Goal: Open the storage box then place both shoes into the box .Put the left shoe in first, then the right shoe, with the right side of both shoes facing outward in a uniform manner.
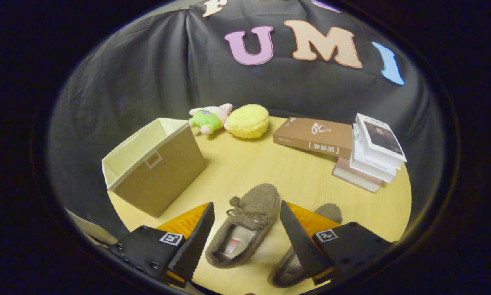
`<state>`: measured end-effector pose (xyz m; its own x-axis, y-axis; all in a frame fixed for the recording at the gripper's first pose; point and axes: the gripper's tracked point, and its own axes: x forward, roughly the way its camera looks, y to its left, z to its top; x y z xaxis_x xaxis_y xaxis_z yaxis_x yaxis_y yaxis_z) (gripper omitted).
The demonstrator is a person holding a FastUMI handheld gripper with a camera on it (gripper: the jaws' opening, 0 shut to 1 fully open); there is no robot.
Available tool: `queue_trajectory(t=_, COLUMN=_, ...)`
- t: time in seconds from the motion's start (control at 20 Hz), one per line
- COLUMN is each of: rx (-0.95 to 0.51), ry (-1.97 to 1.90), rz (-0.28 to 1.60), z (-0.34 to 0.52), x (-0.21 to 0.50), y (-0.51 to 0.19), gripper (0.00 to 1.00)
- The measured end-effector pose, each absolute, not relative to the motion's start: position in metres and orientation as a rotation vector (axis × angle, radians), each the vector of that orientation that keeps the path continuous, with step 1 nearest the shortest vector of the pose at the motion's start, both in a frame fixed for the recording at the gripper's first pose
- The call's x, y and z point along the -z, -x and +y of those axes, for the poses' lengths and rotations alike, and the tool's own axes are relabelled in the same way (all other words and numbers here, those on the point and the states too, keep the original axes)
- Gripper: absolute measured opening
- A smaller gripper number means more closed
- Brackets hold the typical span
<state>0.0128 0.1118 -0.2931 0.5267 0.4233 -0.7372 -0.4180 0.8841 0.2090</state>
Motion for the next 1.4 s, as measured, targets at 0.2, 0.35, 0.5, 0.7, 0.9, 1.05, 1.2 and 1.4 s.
queue_trajectory(t=0.2, rx=-0.490, ry=0.012, rz=0.993, z=0.103, x=0.330, y=0.005, gripper=1.00)
queue_trajectory(t=0.35, rx=-0.481, ry=0.047, rz=1.074, z=0.098, x=0.356, y=0.020, gripper=0.99)
queue_trajectory(t=0.5, rx=-0.463, ry=0.069, rz=1.134, z=0.099, x=0.376, y=0.024, gripper=0.91)
queue_trajectory(t=0.7, rx=-0.438, ry=0.049, rz=1.208, z=0.103, x=0.391, y=0.029, gripper=0.62)
queue_trajectory(t=0.9, rx=-0.391, ry=-0.024, rz=1.285, z=0.102, x=0.394, y=0.028, gripper=0.32)
queue_trajectory(t=1.05, rx=-0.295, ry=-0.140, rz=1.341, z=0.098, x=0.395, y=0.026, gripper=0.11)
queue_trajectory(t=1.2, rx=-0.237, ry=-0.301, rz=1.376, z=0.106, x=0.387, y=0.025, gripper=0.04)
queue_trajectory(t=1.4, rx=-0.238, ry=-0.431, rz=1.375, z=0.123, x=0.361, y=0.021, gripper=0.04)
